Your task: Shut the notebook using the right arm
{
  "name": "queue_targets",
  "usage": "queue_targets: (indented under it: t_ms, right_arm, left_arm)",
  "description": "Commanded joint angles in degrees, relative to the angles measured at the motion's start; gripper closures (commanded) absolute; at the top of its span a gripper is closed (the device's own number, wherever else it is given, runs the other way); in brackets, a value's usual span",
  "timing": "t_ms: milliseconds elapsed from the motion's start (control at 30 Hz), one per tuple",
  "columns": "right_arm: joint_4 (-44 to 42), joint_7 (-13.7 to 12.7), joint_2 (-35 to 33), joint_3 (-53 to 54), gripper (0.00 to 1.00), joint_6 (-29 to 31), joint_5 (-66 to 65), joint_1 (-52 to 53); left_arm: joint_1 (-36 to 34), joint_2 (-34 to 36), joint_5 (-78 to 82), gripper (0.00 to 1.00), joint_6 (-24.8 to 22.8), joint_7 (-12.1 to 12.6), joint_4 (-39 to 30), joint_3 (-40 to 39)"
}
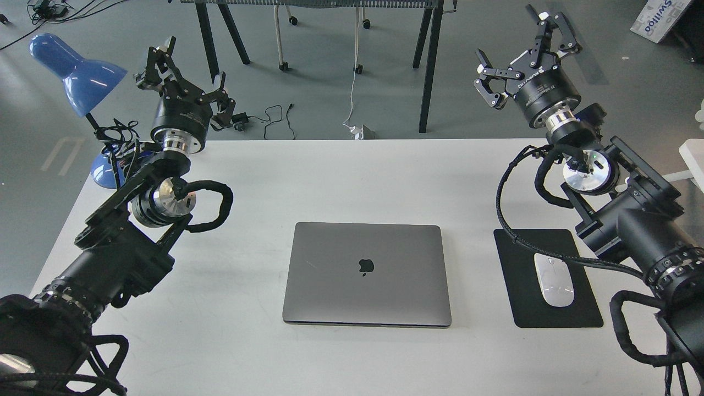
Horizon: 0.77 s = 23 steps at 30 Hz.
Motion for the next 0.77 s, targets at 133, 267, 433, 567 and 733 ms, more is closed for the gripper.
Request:
queue_targets:
  t_ms: [133,267,433,567,733]
  right_arm:
    - [1.7,0.2,1.2,2.3,0.00,-0.9,0.5,-3.4]
    - [1.7,0.2,1.2,2.9,0.00,-1.2,0.5,-3.8]
    - [1.8,0.2,1.7,3.9,0.00,-1.2,0.5,-3.9]
    - [1.8,0.2,2.3,3.9,0.00,-1.2,0.5,-3.8]
    - [1.7,0.2,2.3,3.8,0.00,-1.2,0.5,-3.8]
  left_arm:
    - [0.0,0.0,0.0,0.00,0.0,0.0,0.0,0.0]
    - [0.0,0.0,0.0,0.00,0.0,0.0,0.0,0.0]
    - [0.0,0.0,0.0,0.00,0.0,0.0,0.0,0.0]
    - [0.0,0.0,0.0,0.00,0.0,0.0,0.0,0.0]
    - [0.0,0.0,0.0,0.00,0.0,0.0,0.0,0.0]
